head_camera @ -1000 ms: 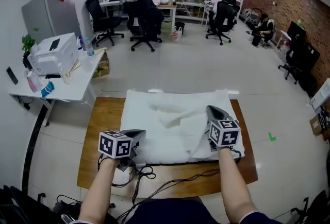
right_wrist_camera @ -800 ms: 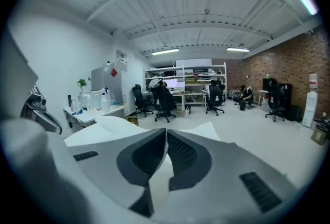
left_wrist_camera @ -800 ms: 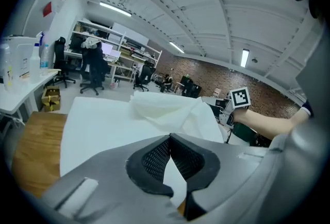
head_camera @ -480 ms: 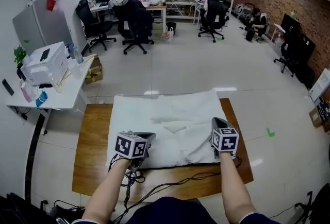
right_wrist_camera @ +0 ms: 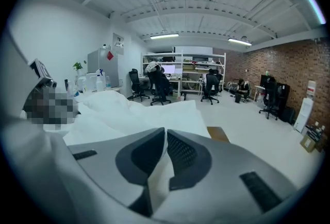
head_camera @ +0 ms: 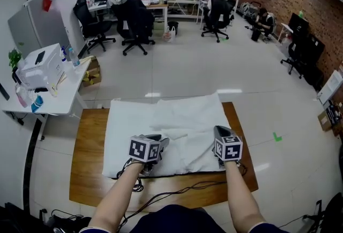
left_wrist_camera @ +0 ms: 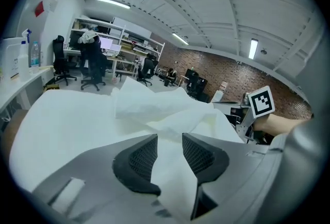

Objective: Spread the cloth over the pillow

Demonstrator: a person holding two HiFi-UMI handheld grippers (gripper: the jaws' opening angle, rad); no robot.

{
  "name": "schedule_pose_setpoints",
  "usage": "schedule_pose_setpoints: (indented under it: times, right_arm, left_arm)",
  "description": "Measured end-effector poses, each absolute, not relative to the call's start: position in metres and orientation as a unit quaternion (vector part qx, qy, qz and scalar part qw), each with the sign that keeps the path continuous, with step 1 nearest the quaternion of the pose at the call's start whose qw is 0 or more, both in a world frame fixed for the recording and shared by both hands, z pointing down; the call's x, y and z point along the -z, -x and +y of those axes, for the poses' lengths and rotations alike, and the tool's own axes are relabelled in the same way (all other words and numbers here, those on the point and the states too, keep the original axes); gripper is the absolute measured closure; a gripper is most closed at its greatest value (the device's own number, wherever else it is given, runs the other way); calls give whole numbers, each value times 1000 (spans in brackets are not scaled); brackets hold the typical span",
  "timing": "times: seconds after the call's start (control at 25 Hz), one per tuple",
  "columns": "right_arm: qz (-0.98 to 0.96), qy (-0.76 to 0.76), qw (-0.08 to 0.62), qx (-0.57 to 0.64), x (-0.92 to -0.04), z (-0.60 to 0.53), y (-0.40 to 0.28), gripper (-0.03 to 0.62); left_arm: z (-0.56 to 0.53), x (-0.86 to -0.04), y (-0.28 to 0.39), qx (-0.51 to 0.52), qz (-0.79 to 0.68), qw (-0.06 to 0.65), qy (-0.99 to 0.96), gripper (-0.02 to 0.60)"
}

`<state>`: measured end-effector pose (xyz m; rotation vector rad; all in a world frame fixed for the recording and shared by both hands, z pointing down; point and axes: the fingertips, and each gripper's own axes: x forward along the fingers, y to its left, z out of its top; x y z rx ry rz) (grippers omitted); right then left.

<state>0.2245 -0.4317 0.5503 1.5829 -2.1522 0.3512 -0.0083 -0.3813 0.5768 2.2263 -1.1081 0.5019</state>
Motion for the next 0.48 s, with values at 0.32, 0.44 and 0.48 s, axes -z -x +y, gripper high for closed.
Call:
schedule_pose_setpoints:
  times: [0.32,0.44,0.48]
  right_arm:
    - [-789,-565,202,-133,-536,-426,-224,559]
    - [-790,-568,188,-131,-526,-418,-226,559]
    - [-792,-568,184,-130,-522,-416,-226,559]
  left_arm:
    - [-391,-597,-19,-176,-407,321,-837,345]
    - [-402,-584,-20,-134,-405,321,-846,387]
    - [-406,-576,-18,-122,-408,311,-850,479]
